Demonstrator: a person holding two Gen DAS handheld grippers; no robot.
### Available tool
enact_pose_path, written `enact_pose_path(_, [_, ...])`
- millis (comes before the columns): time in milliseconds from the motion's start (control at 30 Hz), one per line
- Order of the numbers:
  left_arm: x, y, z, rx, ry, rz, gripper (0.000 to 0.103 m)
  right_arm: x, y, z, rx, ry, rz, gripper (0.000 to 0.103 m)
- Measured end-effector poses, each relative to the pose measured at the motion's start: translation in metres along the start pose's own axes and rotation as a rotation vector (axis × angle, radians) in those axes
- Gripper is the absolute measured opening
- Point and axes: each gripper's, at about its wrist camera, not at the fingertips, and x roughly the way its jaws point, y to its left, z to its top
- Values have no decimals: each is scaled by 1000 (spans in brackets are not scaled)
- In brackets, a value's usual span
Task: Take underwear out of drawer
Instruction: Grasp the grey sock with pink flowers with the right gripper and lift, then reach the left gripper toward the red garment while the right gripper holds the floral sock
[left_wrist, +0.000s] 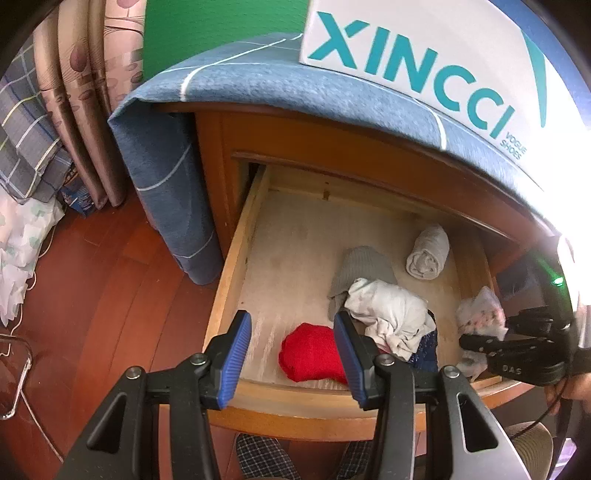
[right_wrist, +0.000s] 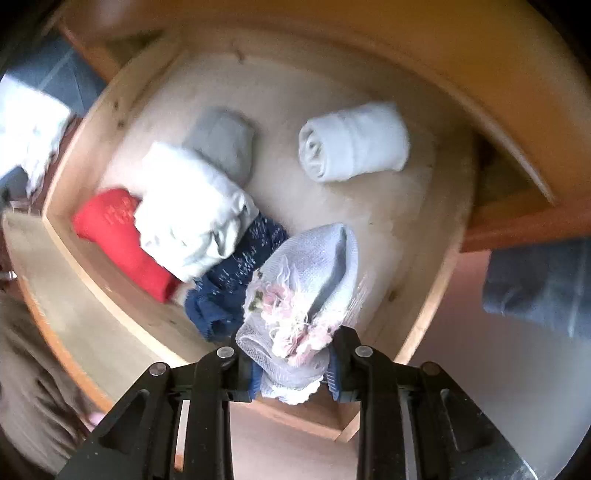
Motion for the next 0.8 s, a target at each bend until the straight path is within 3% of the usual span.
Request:
enact_pose_path(267, [4, -11, -3, 45, 46, -61, 47, -27, -3, -37, 245, -113, 62, 25])
enact_pose_path(400, [15, -17, -3, 73, 140, -123, 47, -26, -14, -56, 357, -128, 127, 25])
enact_pose_path(600, [35, -17, 8, 60, 277, -212, 48, -37, -7, -68, 415, -183, 123, 25])
enact_pose_path(700, [49, -22, 14, 66, 375, -241, 59, -38, -6, -66, 420, -195, 120, 25])
enact_pose_path(800, [63, -26, 17, 58, 446, -243, 61, -39, -7, -67, 423, -190, 134, 25])
